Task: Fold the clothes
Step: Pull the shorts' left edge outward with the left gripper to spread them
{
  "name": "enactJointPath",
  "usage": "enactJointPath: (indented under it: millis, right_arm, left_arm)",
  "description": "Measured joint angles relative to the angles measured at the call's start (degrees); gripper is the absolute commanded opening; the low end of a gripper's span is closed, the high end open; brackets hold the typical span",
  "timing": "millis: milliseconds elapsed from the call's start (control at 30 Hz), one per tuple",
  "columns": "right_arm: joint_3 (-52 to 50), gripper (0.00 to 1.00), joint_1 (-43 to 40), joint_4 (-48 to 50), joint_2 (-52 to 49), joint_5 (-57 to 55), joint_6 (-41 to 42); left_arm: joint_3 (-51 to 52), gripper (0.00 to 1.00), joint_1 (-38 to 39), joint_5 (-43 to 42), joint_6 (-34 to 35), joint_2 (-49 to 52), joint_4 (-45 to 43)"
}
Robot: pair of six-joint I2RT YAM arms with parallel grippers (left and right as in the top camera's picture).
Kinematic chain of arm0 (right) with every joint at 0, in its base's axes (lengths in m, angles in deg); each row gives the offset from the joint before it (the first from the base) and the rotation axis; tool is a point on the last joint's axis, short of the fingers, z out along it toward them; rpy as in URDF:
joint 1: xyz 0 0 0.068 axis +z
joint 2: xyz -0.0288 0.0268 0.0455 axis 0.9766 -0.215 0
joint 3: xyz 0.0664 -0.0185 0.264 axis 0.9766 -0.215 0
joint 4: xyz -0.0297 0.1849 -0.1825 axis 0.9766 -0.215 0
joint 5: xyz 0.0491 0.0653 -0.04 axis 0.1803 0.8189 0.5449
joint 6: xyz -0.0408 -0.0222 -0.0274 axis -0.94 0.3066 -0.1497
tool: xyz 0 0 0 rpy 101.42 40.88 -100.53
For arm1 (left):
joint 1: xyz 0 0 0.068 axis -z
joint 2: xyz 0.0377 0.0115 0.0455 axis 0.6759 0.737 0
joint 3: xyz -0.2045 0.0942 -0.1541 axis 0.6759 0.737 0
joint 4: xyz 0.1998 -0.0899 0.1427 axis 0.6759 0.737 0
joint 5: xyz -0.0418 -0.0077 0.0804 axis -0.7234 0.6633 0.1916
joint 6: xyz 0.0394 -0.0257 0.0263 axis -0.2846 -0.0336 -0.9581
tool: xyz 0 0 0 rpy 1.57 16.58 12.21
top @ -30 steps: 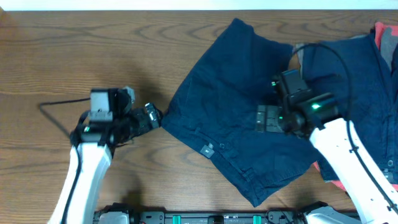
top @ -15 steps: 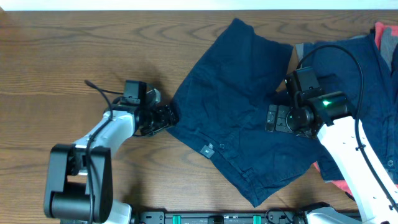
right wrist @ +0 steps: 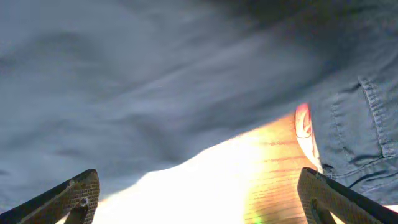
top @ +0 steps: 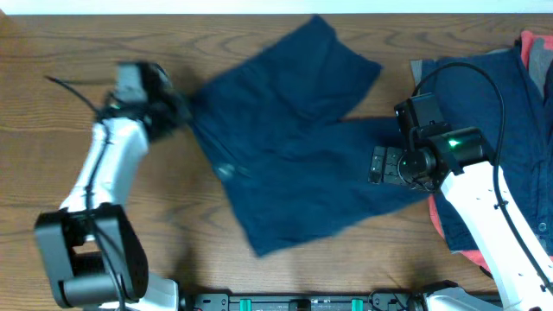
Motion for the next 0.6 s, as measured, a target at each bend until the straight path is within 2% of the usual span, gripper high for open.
enactJointPath:
  millis: [67, 200, 367, 433, 533, 600]
  right_arm:
    - [0.0, 0.99, 0.0, -0.1, 0.0, 0.0, 0.0]
    - [0.0, 0.99, 0.0, -0.1, 0.0, 0.0, 0.0]
    - [0.0, 0.99, 0.0, 0.0, 0.0, 0.0, 0.0]
    - [0.0, 0.99, 0.0, 0.0, 0.0, 0.0, 0.0]
    - [0.0, 0.99, 0.0, 0.2, 0.0, 0.0, 0.3]
    - [0.0, 0.99, 0.0, 0.5, 0.0, 0.0, 0.9]
  left_arm:
    - [-5.4, 0.98, -2.9, 0.7, 0.0, -0.7, 2.3]
    - [-10.6, 0.98, -6.5, 1.4, 0.1, -2.7, 12.1]
    - [-9.6, 0.98, -5.7, 1.5, 0.0, -2.6, 34.4]
    - [-8.2, 0.98, -4.7, 1.5, 0.0, -2.4, 40.8]
    - [-5.1, 0.99, -1.9, 1.5, 0.0, -2.4, 46.9]
    - [-2.9, 0.95, 0.1, 1.5, 0.1, -2.4, 48.2]
